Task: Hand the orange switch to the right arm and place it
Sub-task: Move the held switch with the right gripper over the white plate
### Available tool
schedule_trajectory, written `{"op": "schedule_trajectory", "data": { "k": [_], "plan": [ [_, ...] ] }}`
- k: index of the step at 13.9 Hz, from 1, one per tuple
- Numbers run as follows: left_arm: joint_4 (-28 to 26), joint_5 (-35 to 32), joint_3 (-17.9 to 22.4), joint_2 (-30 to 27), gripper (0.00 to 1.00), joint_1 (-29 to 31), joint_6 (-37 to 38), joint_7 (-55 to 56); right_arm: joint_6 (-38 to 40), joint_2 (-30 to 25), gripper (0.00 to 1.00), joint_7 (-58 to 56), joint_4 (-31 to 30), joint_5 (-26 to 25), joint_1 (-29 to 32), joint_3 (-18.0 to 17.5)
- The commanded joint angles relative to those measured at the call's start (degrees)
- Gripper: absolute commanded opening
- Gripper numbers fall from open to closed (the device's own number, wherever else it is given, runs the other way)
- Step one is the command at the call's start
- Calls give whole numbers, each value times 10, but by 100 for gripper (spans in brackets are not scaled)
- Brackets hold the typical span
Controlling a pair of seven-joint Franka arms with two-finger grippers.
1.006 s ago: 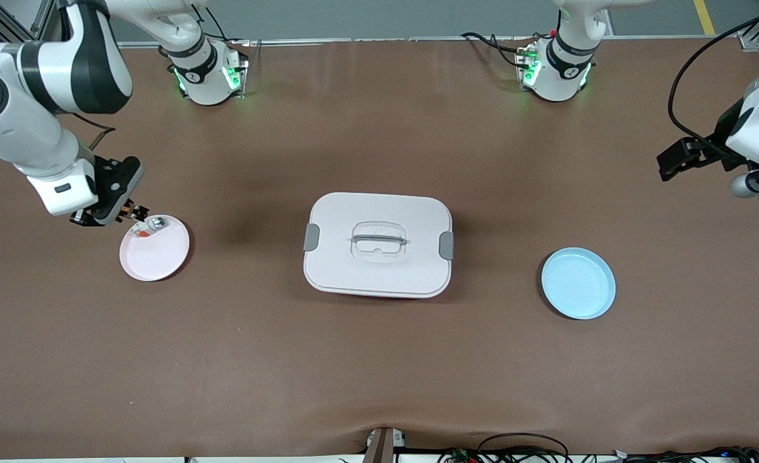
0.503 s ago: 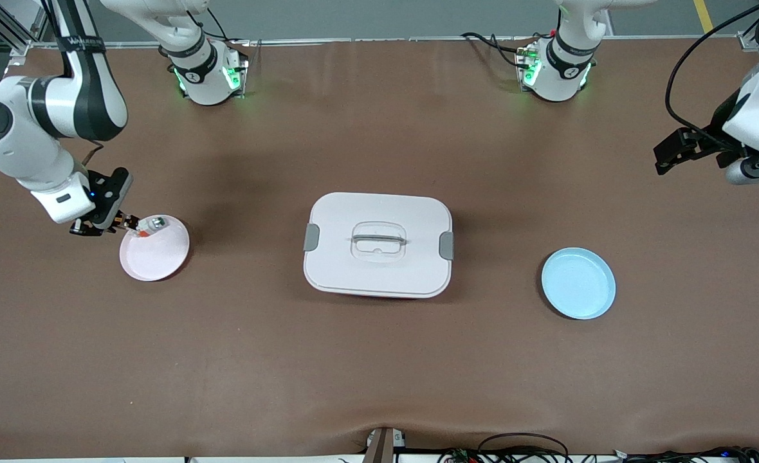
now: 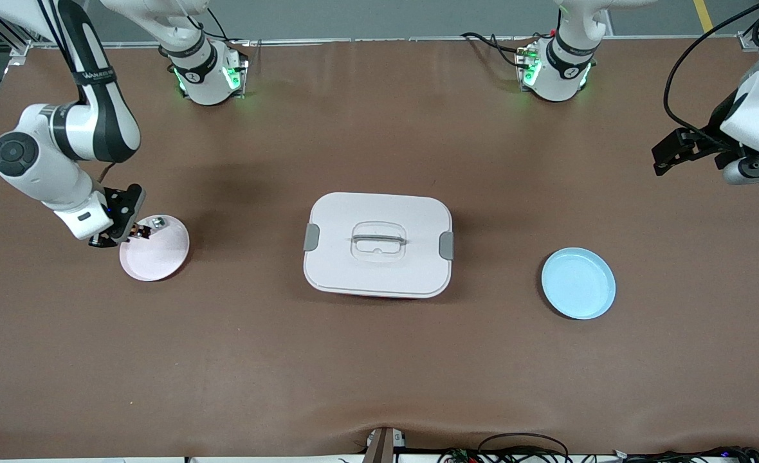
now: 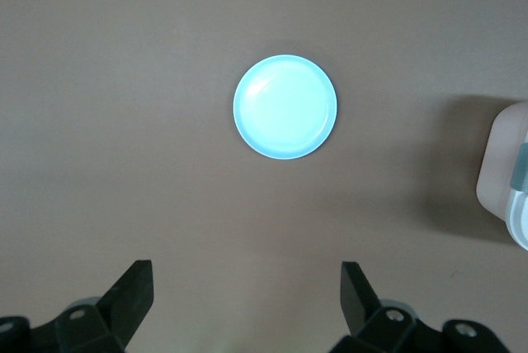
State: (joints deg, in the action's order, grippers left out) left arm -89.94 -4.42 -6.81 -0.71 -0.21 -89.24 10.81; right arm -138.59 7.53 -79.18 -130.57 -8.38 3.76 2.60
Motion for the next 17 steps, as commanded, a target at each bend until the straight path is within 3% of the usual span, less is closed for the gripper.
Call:
{"op": "schedule_trajectory", "data": {
  "k": [1,9,17],
  "plan": [
    [-12,16,2,-12,100,-2,-12,-11,-18,21,0,-6,2,-15,16,-10],
    [-11,35,3,-11,100,2,-11,-36,-93,88,0,-44,2,-15,35,-10],
    [-10,35,6,-17,100,3,-4,-40,-104,129,0,-45,22,-14,36,-11]
  ]
}}
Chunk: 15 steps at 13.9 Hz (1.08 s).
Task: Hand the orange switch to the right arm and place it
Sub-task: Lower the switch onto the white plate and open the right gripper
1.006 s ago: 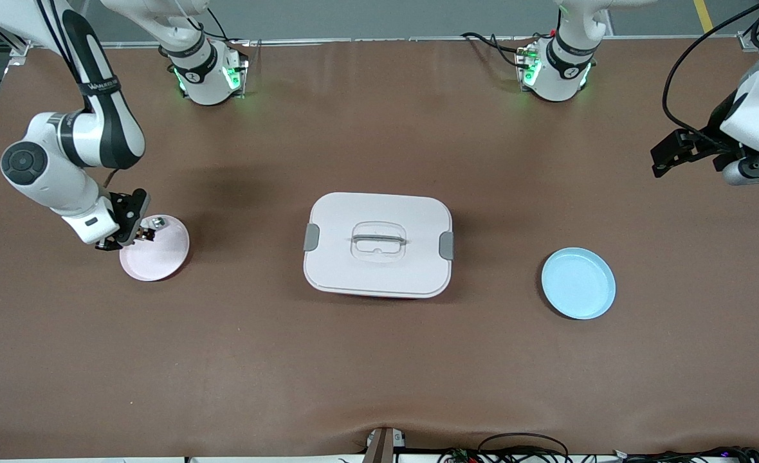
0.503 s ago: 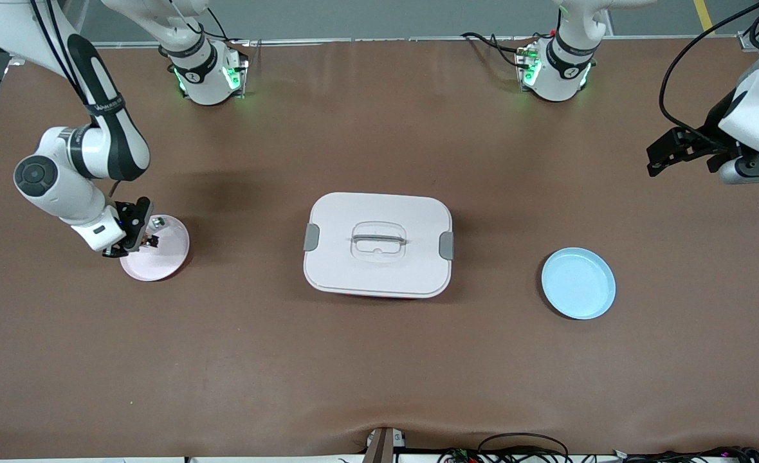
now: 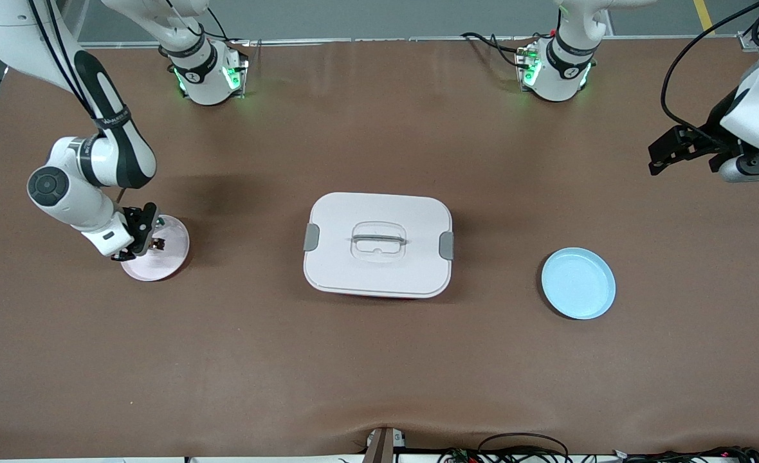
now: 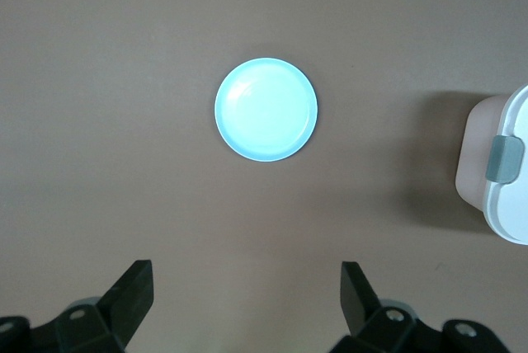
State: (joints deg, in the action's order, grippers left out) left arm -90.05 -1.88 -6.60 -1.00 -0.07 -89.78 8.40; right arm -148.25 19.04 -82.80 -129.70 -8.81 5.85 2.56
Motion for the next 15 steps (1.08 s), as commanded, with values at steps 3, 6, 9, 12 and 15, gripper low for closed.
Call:
{"op": "schedule_trajectory", "data": {
  "k": [3,6,9,12,15],
  "plan": [
    [-7,9,4,-15,100,2,1,-15,-15,23,0,-9,14,-9,15,-11],
    [-7,9,4,-15,100,2,0,-15,-17,36,0,-9,24,-9,15,-11],
    [-7,9,4,-14,100,2,-3,-15,-21,42,0,-8,28,-8,14,-11],
    [-7,9,4,-14,100,2,-3,-15,-38,50,4,-8,27,-6,14,-11],
    [-7,9,4,-15,100,2,-3,-15,-38,53,5,-8,27,-6,14,-11]
  ]
}}
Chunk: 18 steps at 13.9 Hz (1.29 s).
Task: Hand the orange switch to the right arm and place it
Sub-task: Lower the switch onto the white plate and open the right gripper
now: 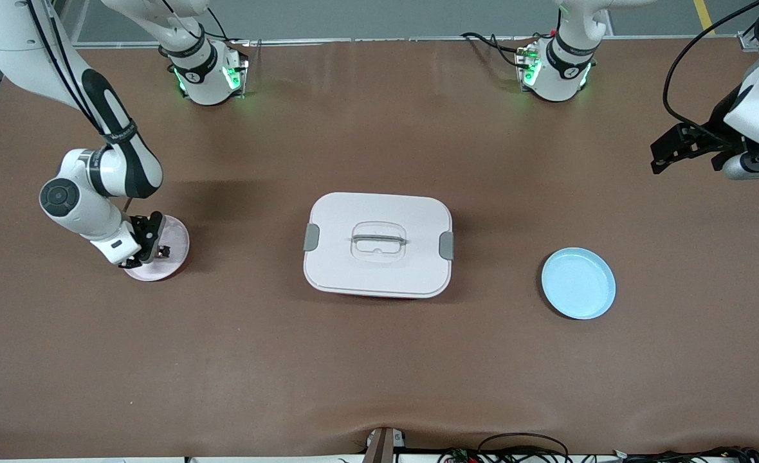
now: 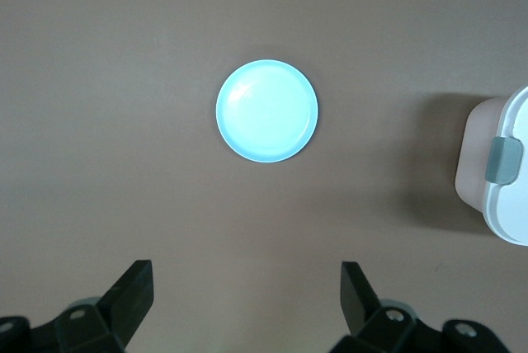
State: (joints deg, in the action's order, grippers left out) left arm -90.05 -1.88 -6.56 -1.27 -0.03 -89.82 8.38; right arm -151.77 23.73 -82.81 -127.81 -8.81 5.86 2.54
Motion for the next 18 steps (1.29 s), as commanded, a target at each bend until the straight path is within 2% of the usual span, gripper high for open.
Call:
{"op": "schedule_trajectory", "data": {
  "k": [1,4,6,7,9,10,15,18],
  "plan": [
    [-7,9,3,-13,100,1,-3,-14,-4,6,8,-7,8,-6,13,-10],
    [-7,9,3,-14,100,1,0,-15,-4,7,27,-5,8,-4,14,-10],
    [-7,9,3,-14,100,1,0,-14,-4,7,57,-2,9,-4,13,-10],
    [-7,9,4,-14,100,1,0,-14,-4,7,78,-2,9,-4,13,-10],
    [-7,9,4,-14,100,1,1,-14,-4,6,95,-2,10,-4,13,-10],
    [-7,9,4,-14,100,1,2,-14,-2,6,100,-2,12,-4,13,-10],
    [-7,9,5,-15,100,1,2,-15,31,0,100,2,30,-2,14,-11],
    [-7,9,5,-15,100,1,2,-15,87,-4,100,75,49,-2,13,-11]
  ]
}}
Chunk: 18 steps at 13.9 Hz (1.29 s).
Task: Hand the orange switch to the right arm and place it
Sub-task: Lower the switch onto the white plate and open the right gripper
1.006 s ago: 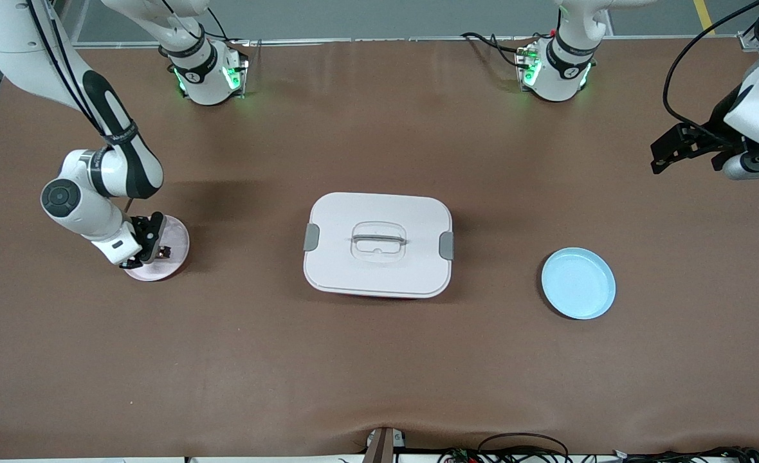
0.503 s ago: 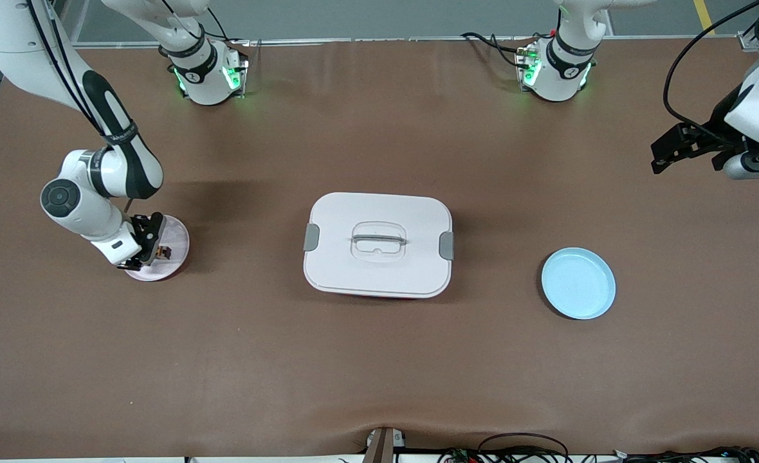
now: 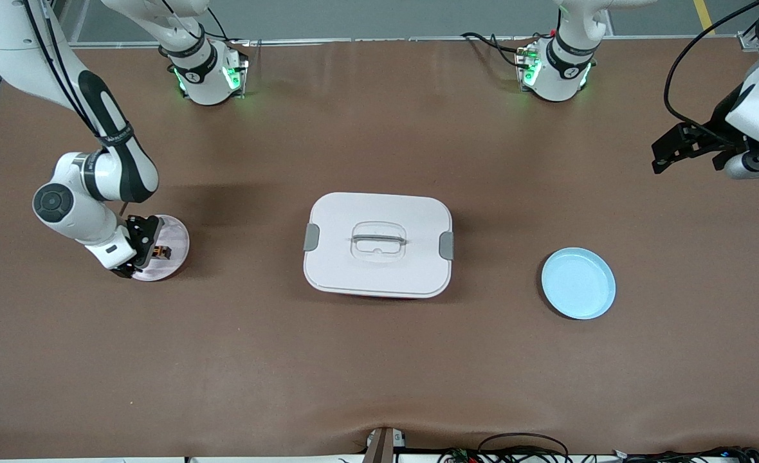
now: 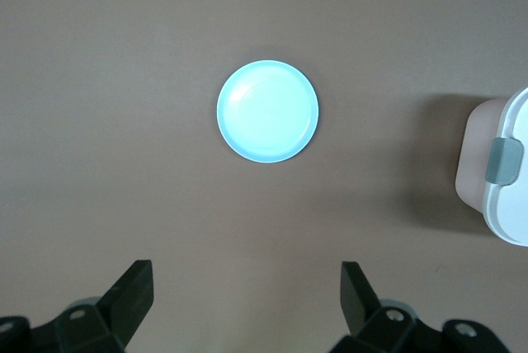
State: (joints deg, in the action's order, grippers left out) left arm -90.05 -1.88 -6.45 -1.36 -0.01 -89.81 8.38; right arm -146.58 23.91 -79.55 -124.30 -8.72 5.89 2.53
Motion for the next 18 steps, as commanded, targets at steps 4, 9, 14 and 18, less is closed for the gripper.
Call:
{"op": "schedule_trajectory", "data": {
  "k": [4,9,14,18],
  "plan": [
    [-7,10,4,-14,100,1,2,-15,112,-22,100,158,35,-2,10,-15],
    [-7,10,4,-13,100,1,2,-15,206,-67,100,343,43,12,3,-17],
    [-4,11,5,-13,100,1,1,-15,237,-114,100,547,31,27,-14,-16],
    [-3,11,5,-13,100,1,1,-15,232,-148,100,687,6,40,-28,-17]
  ]
}}
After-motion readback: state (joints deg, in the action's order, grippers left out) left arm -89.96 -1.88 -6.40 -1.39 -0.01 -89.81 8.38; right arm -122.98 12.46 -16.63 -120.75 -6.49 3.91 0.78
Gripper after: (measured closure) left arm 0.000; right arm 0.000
